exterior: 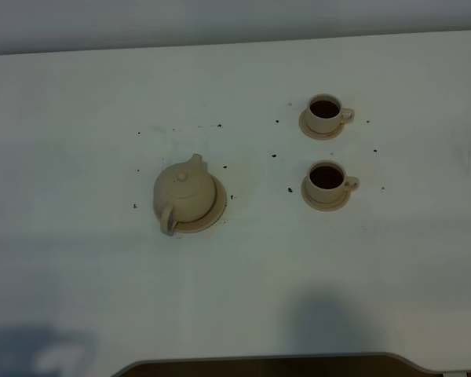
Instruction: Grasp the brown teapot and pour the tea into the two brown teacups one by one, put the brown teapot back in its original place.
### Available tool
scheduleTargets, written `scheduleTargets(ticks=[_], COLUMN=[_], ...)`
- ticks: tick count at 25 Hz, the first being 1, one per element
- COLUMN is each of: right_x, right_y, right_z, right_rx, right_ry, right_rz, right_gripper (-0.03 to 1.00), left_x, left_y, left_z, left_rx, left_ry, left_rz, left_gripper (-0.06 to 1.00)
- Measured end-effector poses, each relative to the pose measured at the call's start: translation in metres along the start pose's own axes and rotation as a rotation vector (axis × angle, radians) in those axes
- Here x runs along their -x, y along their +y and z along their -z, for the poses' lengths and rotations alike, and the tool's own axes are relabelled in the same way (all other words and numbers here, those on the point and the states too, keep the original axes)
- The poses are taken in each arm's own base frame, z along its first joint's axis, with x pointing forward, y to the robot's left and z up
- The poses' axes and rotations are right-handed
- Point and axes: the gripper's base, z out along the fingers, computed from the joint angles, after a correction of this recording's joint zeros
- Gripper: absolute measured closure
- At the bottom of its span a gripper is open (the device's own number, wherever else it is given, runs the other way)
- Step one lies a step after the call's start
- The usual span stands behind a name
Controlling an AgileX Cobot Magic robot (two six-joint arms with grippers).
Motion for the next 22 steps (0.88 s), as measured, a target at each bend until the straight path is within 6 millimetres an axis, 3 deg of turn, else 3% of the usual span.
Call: scheduleTargets(ticks=[22], right_x=[0.0], right_y=[0.0], right_z=[0.0], right_rx=[0.0], right_ry=[0.0], right_rz=[0.0], right_gripper=[0.55], left_x=[-0.0002], left_y=[0.0001], left_z=[0.0002], left_rx=[0.001], left_ry=[-0.002], left_rz=[0.001], left_gripper=[0.4])
